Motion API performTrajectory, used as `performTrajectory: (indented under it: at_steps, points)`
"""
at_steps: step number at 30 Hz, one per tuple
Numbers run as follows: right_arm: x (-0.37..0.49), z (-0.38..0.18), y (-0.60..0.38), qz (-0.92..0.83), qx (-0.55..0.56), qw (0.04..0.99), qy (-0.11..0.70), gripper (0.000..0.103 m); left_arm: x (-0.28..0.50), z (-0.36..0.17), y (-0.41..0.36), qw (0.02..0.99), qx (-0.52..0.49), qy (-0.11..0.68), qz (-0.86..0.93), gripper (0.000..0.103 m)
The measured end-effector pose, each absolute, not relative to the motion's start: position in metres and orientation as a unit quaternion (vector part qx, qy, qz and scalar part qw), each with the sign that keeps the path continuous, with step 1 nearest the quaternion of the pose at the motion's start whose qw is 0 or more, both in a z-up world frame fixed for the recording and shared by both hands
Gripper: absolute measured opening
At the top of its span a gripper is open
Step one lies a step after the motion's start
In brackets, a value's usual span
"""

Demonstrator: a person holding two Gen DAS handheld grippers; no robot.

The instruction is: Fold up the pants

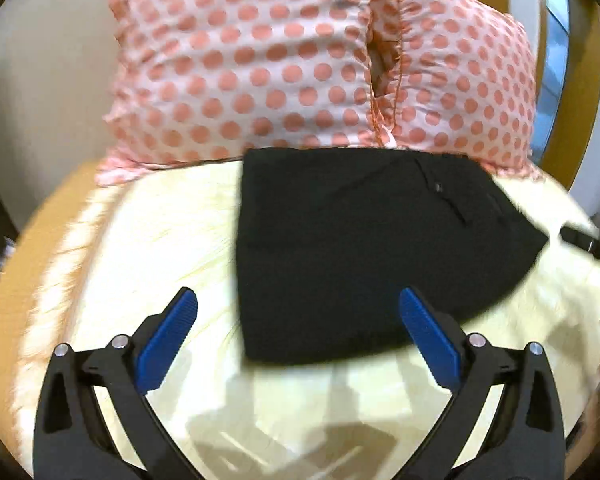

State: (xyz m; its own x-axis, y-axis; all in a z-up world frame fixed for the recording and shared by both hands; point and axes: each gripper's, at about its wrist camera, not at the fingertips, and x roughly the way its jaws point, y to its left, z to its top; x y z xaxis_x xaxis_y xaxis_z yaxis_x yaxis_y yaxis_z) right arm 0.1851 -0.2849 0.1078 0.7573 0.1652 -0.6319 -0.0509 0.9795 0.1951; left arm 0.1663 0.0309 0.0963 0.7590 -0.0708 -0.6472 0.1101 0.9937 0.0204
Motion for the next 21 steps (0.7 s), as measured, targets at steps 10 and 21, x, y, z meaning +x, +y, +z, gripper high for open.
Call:
performTrajectory:
  at_steps: [10, 21]
  points:
    - [0.108, 0.066, -0.218, 0.067, -0.002, 0.939, 0.338, 0.102, 0.078, 0.06, 0.028, 0.942, 0.004, 0.335, -0.03, 0.101]
    - [0.095, 0.044, -0.196, 0.071, 0.007, 0.929, 0.362, 0.102, 0.068, 0.036, 0.025, 0.935, 0.02, 0.353, -0.019, 0.101]
